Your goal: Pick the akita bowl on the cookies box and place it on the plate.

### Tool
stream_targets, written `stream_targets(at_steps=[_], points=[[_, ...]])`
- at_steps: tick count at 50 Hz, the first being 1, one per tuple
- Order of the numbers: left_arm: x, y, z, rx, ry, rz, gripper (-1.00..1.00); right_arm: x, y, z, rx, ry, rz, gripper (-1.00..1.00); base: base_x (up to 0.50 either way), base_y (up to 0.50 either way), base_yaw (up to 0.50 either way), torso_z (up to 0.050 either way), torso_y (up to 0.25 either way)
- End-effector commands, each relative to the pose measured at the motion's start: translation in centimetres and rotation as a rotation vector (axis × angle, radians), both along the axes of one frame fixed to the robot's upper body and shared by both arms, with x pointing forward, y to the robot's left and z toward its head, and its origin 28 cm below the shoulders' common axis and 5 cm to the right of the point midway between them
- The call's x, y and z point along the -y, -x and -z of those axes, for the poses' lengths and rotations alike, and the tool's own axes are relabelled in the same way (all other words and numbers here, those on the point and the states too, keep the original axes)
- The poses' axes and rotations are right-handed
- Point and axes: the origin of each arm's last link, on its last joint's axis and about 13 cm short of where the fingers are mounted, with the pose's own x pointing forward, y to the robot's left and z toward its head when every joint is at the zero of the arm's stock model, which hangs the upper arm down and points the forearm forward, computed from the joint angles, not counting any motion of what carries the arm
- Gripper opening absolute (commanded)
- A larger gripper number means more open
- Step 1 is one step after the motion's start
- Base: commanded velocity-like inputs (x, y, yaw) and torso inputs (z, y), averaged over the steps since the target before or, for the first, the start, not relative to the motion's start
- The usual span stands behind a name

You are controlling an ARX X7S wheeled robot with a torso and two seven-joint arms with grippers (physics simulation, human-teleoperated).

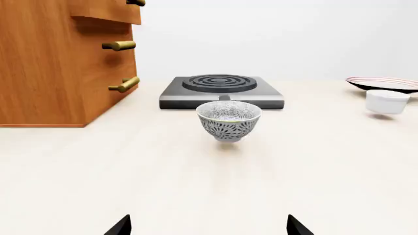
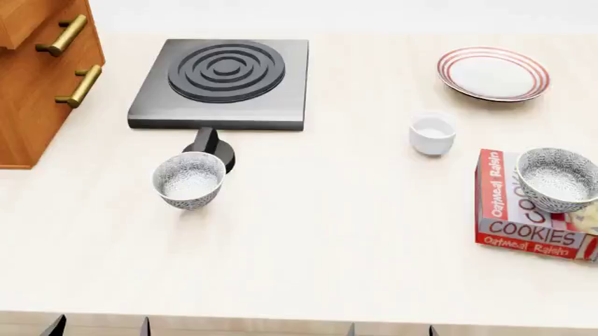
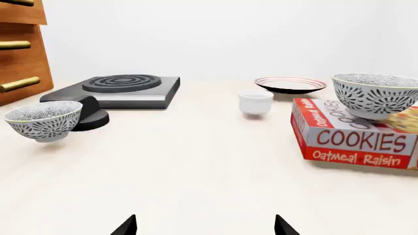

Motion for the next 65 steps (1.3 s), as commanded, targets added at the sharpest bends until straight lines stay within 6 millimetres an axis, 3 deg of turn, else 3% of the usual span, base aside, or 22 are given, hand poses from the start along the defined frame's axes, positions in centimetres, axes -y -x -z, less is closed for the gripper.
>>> stream_targets(at_steps=[1,19,24,28,30,33,65], points=[[0.0,-0.1,0.1,-0.001,-0.001,-0.002,1.0,-0.1,-0.1,0.1,-0.004,-0.002,-0.006,1.0,0.0,0.0,0.0,0.0,0.0],[-0.1,-0.3,-0.1,0.01,-0.009,-0.024,1.0,0.1,-0.2,-0.2,0.026,-0.013,0.02,1.0,0.0,0.0,0.0,0.0,0.0],[-0.4,-0.5,-1.3,0.04,0.001,-0.042,1.0,0.5,0.0,-1.8,0.112,-0.023,0.091,1.0,0.28,0.0,0.0,0.0,0.0],[-0.8,-0.4,-3.5,0.132,0.019,-0.066,1.0,1.0,0.1,-4.2,0.155,-0.044,0.099,1.0,0.5,0.0,0.0,0.0,0.0],[-1.0,-0.1,-5.4,0.137,0.033,-0.074,1.0,1.4,0.6,-6.3,0.209,-0.042,0.115,1.0,0.5,0.0,0.0,0.0,0.0],[-1.1,0.4,-5.9,0.132,0.061,-0.061,1.0,1.6,1.1,-7.3,0.223,-0.043,0.105,1.0,0.5,0.0,0.0,0.0,0.0],[-1.6,0.9,-6.3,0.185,0.12,-0.129,1.0,1.9,2.0,-7.8,0.289,-0.048,0.113,1.0,0.5,0.0,0.0,0.0,0.0]])
